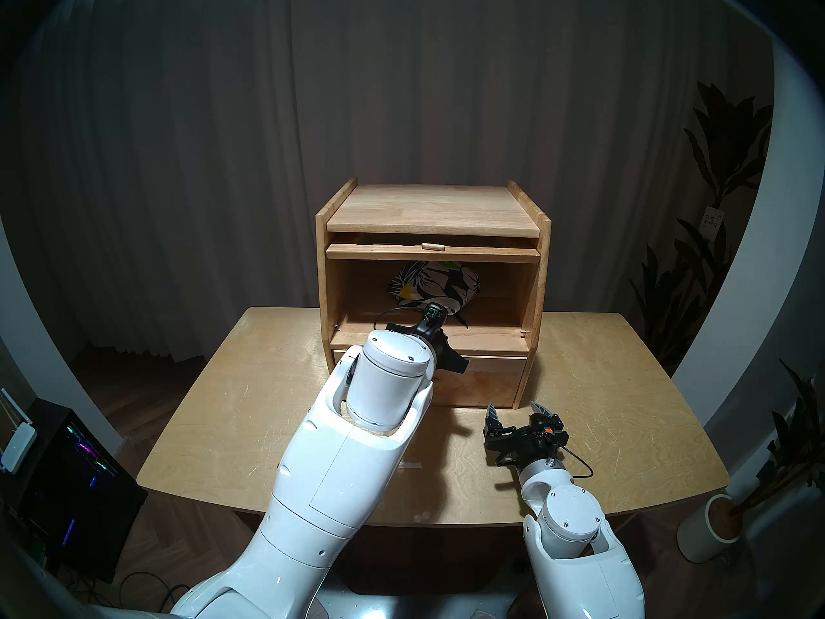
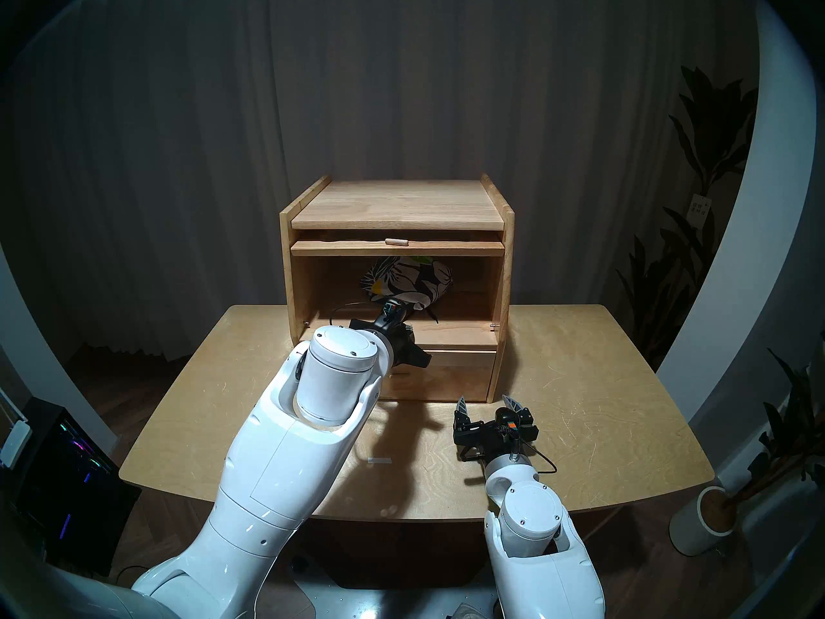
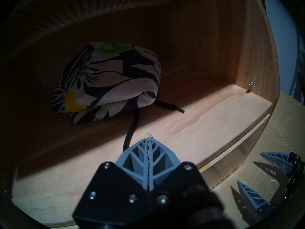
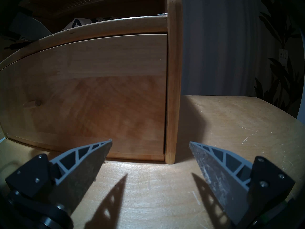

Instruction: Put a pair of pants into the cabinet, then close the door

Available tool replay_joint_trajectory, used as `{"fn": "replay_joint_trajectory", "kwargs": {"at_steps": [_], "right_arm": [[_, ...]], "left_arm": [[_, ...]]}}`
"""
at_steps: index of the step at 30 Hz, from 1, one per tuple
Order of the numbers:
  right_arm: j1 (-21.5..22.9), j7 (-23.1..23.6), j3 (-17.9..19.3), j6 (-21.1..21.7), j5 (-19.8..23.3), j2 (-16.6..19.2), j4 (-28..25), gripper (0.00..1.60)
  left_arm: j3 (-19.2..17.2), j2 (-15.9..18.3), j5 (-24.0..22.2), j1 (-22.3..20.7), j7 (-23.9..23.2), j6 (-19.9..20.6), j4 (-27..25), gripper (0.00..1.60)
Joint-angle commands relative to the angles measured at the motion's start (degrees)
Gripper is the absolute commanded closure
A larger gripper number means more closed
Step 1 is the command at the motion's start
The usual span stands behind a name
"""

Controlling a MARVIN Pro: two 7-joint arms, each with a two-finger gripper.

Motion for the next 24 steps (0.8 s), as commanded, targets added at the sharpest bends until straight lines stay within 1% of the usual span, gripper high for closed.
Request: {"fn": "replay_joint_trajectory", "kwargs": {"at_steps": [1, 8, 12, 15, 18, 20, 24], "right_arm": [[0.1, 0.0, -0.1, -0.2, 0.0, 0.0, -1.5, 0.00], [0.1, 0.0, -0.1, -0.2, 0.0, 0.0, -1.4, 0.00], [0.1, 0.0, -0.1, -0.2, 0.0, 0.0, -1.3, 0.00], [0.2, 0.0, -0.1, -0.3, 0.0, 0.0, -1.3, 0.00], [0.2, 0.0, -0.1, -0.3, 0.0, 0.0, -1.3, 0.00], [0.1, 0.0, -0.1, -0.2, 0.0, 0.0, -1.3, 0.00], [0.1, 0.0, -0.1, -0.2, 0.0, 0.0, -1.4, 0.00]], "left_arm": [[-0.9, 1.6, 0.0, -0.1, -0.8, 0.3, 0.7, 1.60], [-2.2, 2.4, 0.0, -0.8, -1.5, 0.2, 1.6, 1.60], [-4.4, 3.4, 1.1, -3.0, -0.6, -0.6, 4.7, 1.60], [-5.7, 3.3, 0.8, -4.0, -0.7, -0.8, 6.4, 1.60], [-5.9, 4.2, 1.7, -5.3, -0.2, -2.2, 7.9, 1.60], [-6.6, 3.9, 1.3, -5.9, -0.3, -2.3, 8.6, 1.60], [-6.6, 3.8, 1.3, -6.3, -0.2, -3.7, 10.7, 1.60]]}}
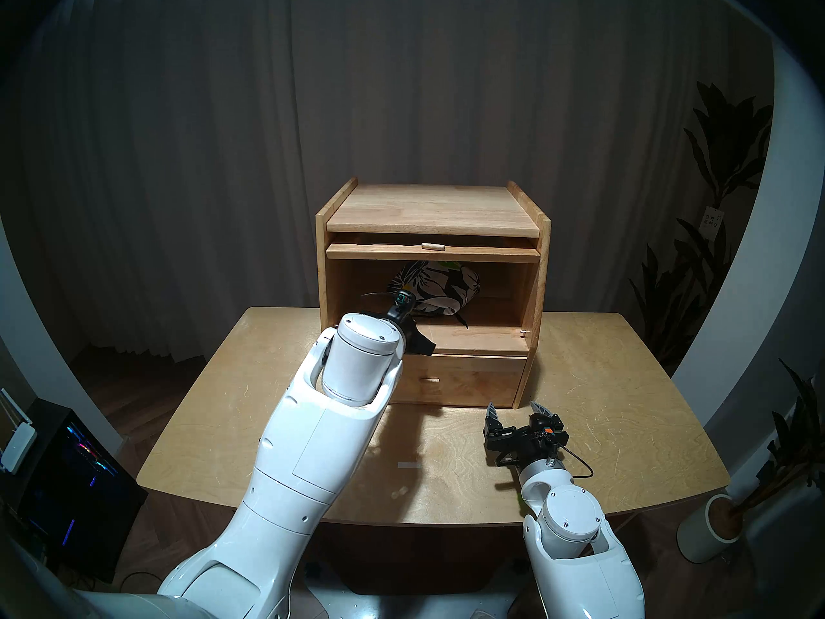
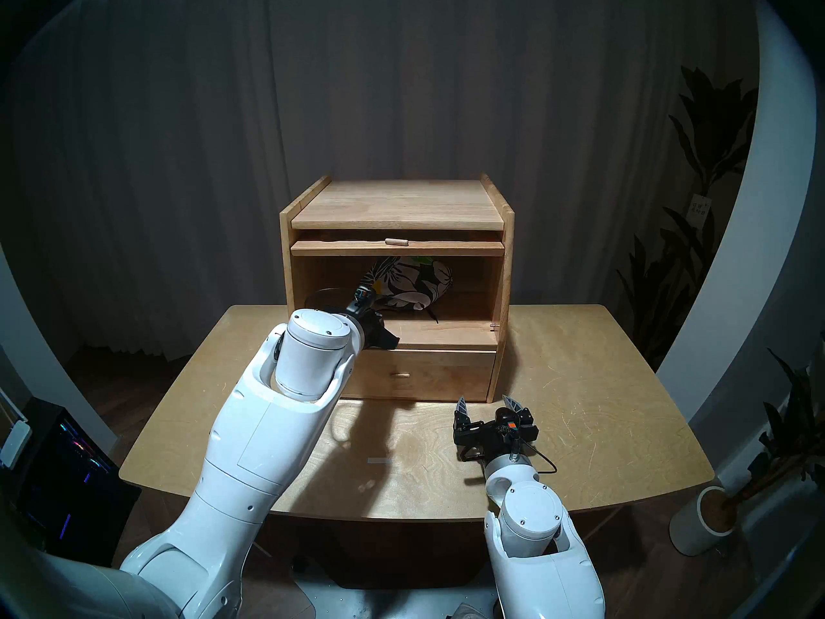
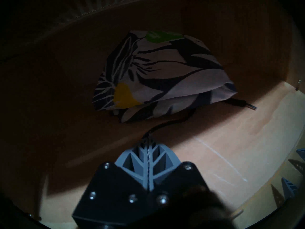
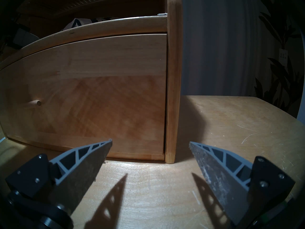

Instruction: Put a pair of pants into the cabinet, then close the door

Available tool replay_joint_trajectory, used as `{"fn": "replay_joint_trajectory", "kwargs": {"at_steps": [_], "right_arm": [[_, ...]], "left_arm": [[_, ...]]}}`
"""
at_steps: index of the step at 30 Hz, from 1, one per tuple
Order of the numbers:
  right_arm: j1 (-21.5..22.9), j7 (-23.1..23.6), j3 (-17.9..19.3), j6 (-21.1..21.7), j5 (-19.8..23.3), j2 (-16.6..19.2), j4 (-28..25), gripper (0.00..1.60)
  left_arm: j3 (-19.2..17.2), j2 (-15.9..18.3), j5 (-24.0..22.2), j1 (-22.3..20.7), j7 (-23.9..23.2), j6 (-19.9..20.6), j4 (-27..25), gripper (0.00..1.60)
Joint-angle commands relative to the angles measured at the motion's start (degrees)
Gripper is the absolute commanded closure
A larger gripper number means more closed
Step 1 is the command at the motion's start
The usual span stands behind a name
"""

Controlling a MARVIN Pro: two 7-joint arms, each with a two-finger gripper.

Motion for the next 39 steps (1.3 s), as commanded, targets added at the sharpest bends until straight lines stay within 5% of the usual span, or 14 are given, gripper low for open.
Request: {"fn": "replay_joint_trajectory", "kwargs": {"at_steps": [1, 14, 20, 39], "right_arm": [[0.1, 0.0, -0.1, -0.2, 0.0, 0.0, -1.4, 0.00], [0.1, 0.0, -0.1, -0.2, 0.0, 0.0, -1.5, 0.00], [0.1, 0.0, -0.1, -0.2, 0.0, 0.0, -1.3, 0.00], [0.5, 0.0, 0.0, -0.3, 0.0, 0.0, -0.8, 0.00]], "left_arm": [[-1.3, 0.8, 0.2, -1.2, 0.3, -0.7, 4.3, 1.60], [-0.5, -0.3, -0.4, -0.9, 0.3, -2.9, 5.2, 1.60], [-3.9, -0.4, -4.0, 5.9, 0.2, -1.8, -4.6, 1.60], [-13.3, 3.8, -9.2, 14.7, -1.8, -3.8, -19.0, 1.60]]}}
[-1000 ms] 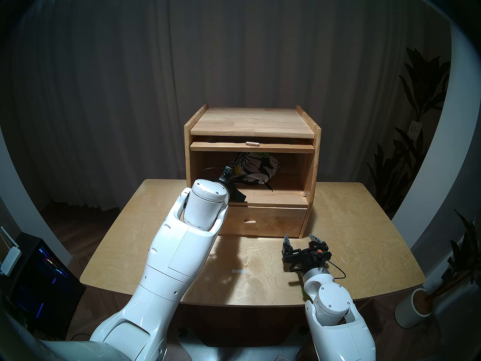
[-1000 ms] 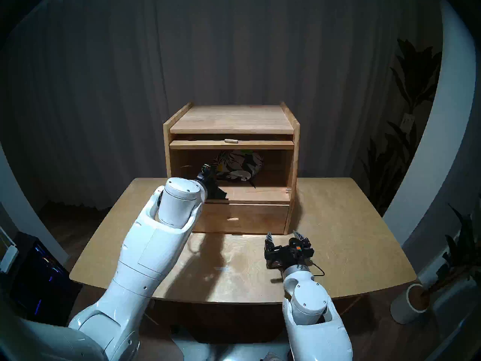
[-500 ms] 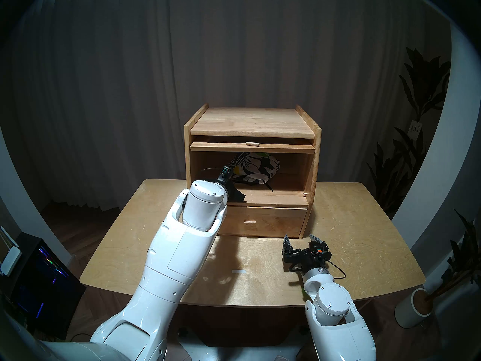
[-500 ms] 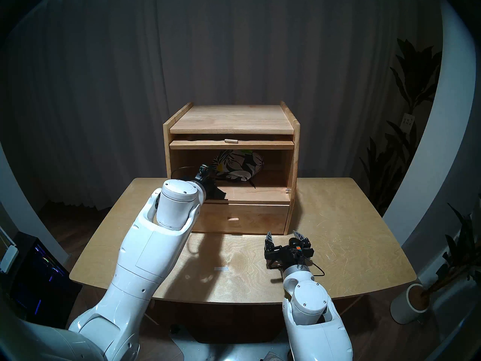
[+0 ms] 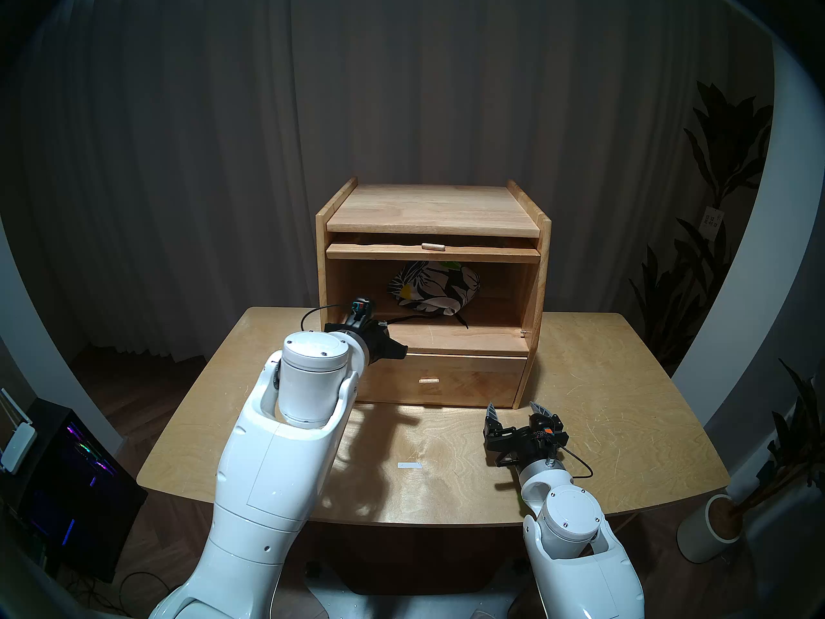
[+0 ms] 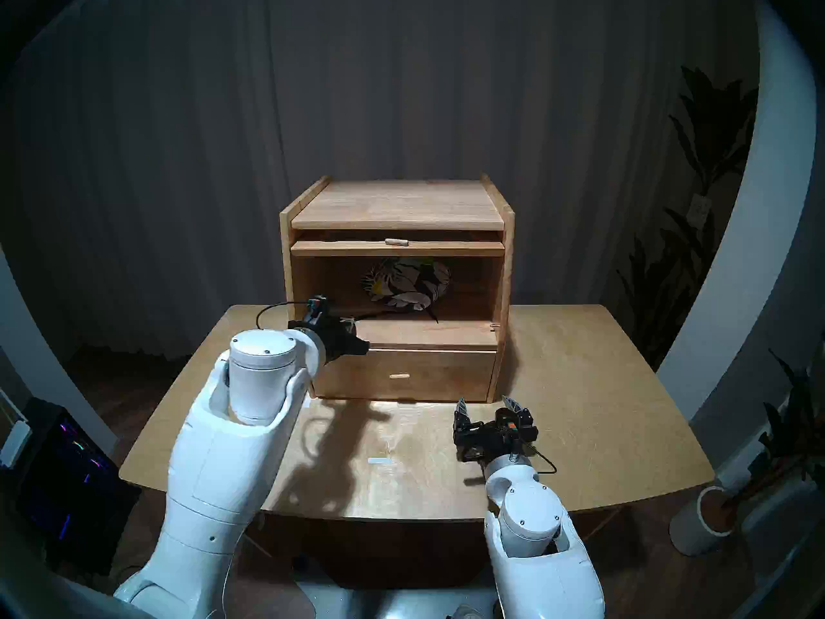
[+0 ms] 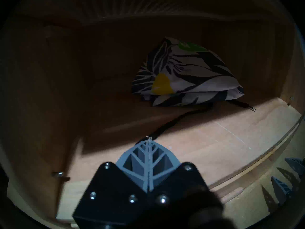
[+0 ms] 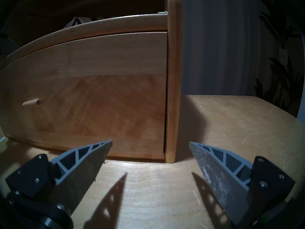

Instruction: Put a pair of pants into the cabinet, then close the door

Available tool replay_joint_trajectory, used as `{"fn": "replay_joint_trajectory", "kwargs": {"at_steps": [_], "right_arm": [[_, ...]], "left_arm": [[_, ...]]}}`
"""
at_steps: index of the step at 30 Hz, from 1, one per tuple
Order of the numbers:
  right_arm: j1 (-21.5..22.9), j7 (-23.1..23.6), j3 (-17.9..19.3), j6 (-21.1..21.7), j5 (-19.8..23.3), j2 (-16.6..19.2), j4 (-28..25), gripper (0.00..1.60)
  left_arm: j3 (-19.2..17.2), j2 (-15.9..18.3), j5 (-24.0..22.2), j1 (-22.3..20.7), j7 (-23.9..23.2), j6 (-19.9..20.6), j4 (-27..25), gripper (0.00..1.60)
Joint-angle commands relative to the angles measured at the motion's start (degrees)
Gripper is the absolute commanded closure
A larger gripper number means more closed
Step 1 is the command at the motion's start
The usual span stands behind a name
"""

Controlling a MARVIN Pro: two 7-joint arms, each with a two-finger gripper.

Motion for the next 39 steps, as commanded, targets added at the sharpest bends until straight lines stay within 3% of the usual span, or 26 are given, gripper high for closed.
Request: {"fn": "replay_joint_trajectory", "kwargs": {"at_steps": [1, 9, 16, 20, 25, 34, 35, 36, 37, 38, 39], "right_arm": [[0.4, 0.0, 0.0, -0.3, 0.0, 0.0, -1.0, 0.00], [0.4, 0.0, 0.0, -0.3, 0.0, 0.0, -0.9, 0.00], [0.5, 0.0, 0.0, -0.2, 0.0, 0.0, -0.4, 0.00], [0.6, 0.0, 0.0, -0.2, 0.0, 0.0, -0.1, 0.00], [0.7, 0.0, 0.0, -0.3, 0.0, 0.0, 0.1, 0.00], [1.8, 0.0, 0.1, -1.1, -0.1, 0.1, -2.4, 0.00], [2.1, 0.0, 0.1, -1.5, -0.5, 0.5, -3.3, 0.00], [2.4, 0.1, 0.1, -1.7, -0.9, 0.8, -4.1, 0.00], [2.8, 0.1, 0.1, -2.2, -1.7, 1.6, -5.0, 0.00], [3.0, 0.1, 0.2, -2.5, -2.2, 2.0, -5.9, 0.00], [3.5, 0.0, 0.3, -2.9, -3.1, 2.7, -6.7, 0.00]], "left_arm": [[-4.4, 1.9, -1.4, 3.4, -0.4, -1.6, -6.3, 1.60], [-8.8, 2.6, -4.4, 7.7, -2.8, -2.9, -12.7, 1.60], [-8.2, 1.8, -9.2, 6.5, -7.9, -3.6, -17.6, 1.60], [-11.7, 3.3, -9.4, 4.0, -8.2, -5.6, -20.2, 1.60], [-17.9, 5.1, -9.5, 3.8, -8.0, -6.8, -23.7, 1.60], [-27.3, 7.8, -10.1, 10.2, -9.4, -7.4, -30.9, 1.53], [-28.2, 8.0, -10.3, 11.3, -9.9, -7.4, -31.4, 1.41], [-29.1, 8.0, -10.4, 12.3, -10.0, -7.3, -31.7, 0.94], [-29.5, 8.1, -10.3, 13.0, -10.2, -7.1, -31.7, 0.77], [-30.2, 8.1, -10.5, 13.7, -10.6, -7.1, -31.7, 0.11], [-30.8, 8.1, -10.6, 14.3, -10.9, -7.1, -31.7, 0.00]]}}
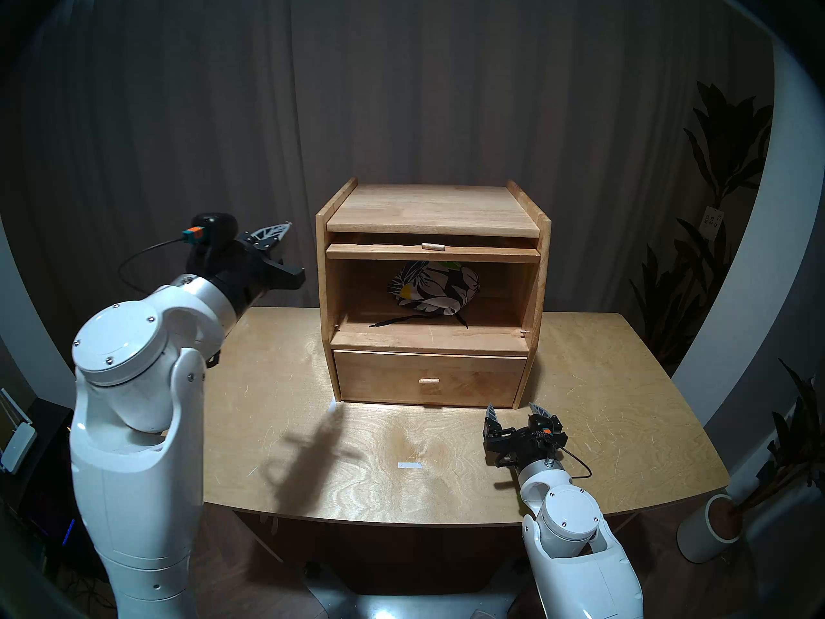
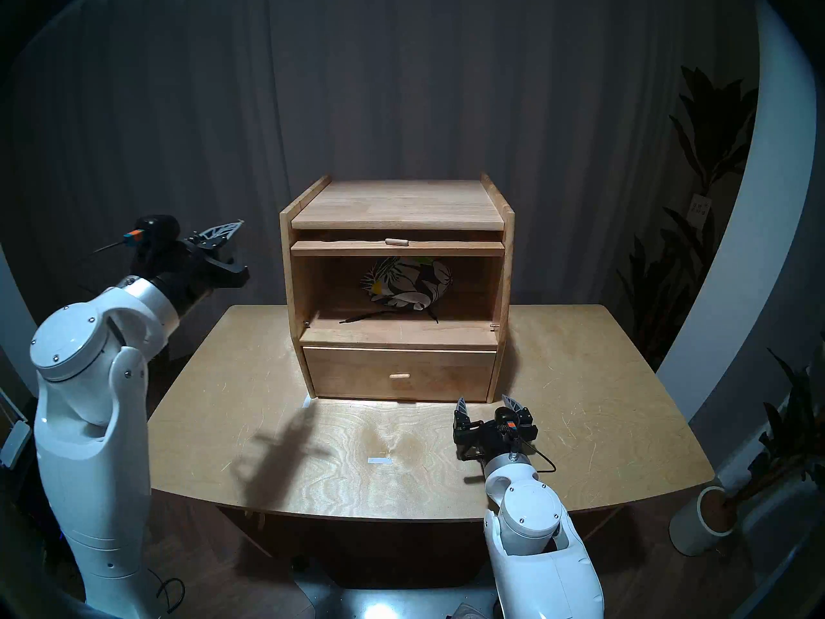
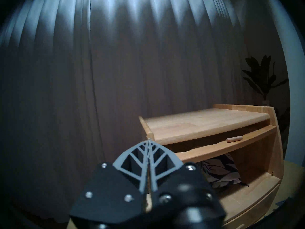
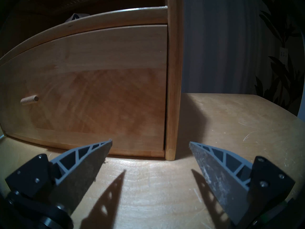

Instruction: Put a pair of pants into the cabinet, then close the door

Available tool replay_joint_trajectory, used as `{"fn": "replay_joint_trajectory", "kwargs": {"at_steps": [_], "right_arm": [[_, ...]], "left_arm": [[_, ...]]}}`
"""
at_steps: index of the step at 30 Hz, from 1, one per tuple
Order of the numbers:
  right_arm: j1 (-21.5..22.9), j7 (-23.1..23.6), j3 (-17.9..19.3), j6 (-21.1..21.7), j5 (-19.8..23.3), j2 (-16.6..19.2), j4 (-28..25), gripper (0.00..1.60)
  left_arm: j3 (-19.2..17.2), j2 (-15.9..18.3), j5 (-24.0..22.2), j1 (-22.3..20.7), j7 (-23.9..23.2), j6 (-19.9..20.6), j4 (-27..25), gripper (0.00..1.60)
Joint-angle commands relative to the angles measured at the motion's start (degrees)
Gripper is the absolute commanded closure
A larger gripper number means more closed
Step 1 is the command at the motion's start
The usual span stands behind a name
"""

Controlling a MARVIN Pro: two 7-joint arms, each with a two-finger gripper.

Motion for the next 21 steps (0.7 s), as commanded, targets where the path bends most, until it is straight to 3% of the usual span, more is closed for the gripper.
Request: {"fn": "replay_joint_trajectory", "kwargs": {"at_steps": [1, 10, 21], "right_arm": [[3.1, 0.1, 0.3, -2.7, -3.2, 2.9, -6.6, 0.00], [3.7, 1.6, 0.2, -3.3, -10.7, 8.4, -12.6, 0.00], [5.1, 4.0, 0.5, -3.6, -20.3, 14.0, -20.0, 0.00]], "left_arm": [[-6.5, 1.3, -0.4, 5.6, -1.6, -0.5, -2.9, 0.00], [-11.6, 1.1, -1.4, 9.6, -3.6, -0.4, -1.9, 0.00], [-15.1, 1.0, -2.5, 12.6, -5.6, -0.4, -1.6, 0.00]]}}
